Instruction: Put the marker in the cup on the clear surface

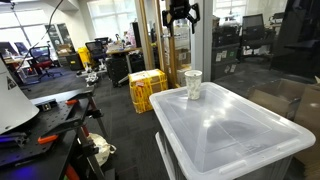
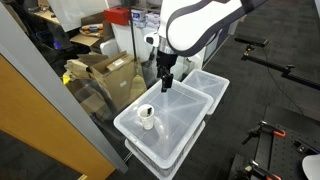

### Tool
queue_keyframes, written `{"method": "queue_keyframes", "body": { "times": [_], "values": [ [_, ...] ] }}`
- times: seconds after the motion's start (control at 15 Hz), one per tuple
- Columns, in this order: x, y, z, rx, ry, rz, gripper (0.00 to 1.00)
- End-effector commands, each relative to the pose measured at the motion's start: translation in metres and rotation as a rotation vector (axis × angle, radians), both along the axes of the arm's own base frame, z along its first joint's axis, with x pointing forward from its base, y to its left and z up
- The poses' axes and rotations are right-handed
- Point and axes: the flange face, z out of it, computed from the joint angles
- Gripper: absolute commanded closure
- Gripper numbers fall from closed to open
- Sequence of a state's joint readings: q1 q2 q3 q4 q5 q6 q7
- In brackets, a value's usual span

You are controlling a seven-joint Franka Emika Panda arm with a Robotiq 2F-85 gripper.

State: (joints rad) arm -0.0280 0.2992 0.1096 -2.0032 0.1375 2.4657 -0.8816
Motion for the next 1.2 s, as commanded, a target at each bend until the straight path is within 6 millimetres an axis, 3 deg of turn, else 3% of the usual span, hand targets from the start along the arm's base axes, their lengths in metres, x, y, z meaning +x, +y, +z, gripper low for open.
{"method": "queue_keyframes", "body": {
  "times": [0.0, 0.47, 0.8, 1.07, 1.13],
  "values": [
    [0.011, 0.015, -0.006, -0.039, 0.024, 0.058, 0.0],
    [0.031, 0.038, -0.025, -0.087, 0.078, 0.187, 0.0],
    [0.05, 0.041, -0.038, -0.102, 0.131, 0.265, 0.0],
    [0.064, 0.044, -0.051, -0.113, 0.172, 0.315, 0.15],
    [0.068, 0.046, -0.055, -0.118, 0.183, 0.321, 0.13]
  ]
}}
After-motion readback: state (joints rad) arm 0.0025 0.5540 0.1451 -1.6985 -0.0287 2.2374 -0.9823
